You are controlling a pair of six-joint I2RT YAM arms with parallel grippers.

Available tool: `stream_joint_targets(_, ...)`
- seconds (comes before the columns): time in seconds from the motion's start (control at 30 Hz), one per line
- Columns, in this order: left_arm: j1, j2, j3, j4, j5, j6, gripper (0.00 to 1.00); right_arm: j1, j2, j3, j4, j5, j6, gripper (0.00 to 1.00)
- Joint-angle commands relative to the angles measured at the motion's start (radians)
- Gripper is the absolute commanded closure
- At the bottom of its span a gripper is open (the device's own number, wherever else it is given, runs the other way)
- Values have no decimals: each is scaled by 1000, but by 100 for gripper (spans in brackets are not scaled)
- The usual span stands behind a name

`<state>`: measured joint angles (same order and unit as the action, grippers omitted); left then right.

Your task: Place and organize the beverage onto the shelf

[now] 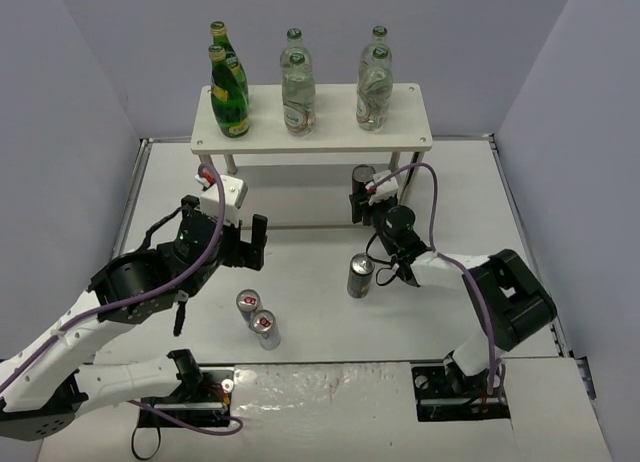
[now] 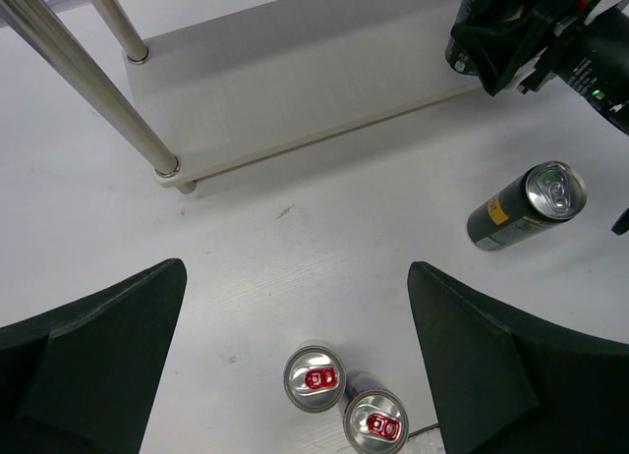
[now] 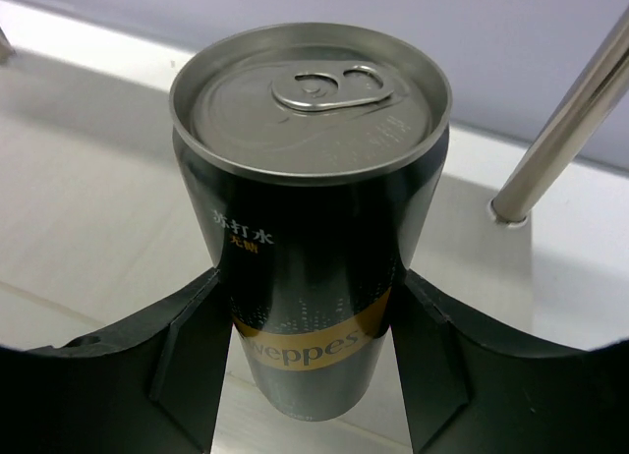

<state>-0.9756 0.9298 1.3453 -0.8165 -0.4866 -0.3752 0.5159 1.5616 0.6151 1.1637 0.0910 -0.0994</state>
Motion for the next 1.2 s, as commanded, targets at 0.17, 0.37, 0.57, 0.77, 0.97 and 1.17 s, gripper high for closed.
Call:
stream_joint_targets(0.17,3,-58,-9,11,14,-22,6,-28,129,71,459,-28,30,100)
stream_joint_targets(0.37,5,-88,-17,0,5,-21,6,-45,212,67,545,-51,72,100)
stream_joint_targets(0.57,5,-103,-26,-1,-3,-13,6,-53,278,98,548,-46,61,87)
stream_joint_targets(0.77,5,-106,-31,-1,-1,-10,6,-51,242,83,525,-57,70,30)
stream_joint_targets(0.97,6,-97,-37,8,13,-10,6,-47,150,58,469,-50,67,0)
stream_joint_targets(1.17,5,-83,-44,23,39,-11,6,-37,22,58,329,-47,50,0)
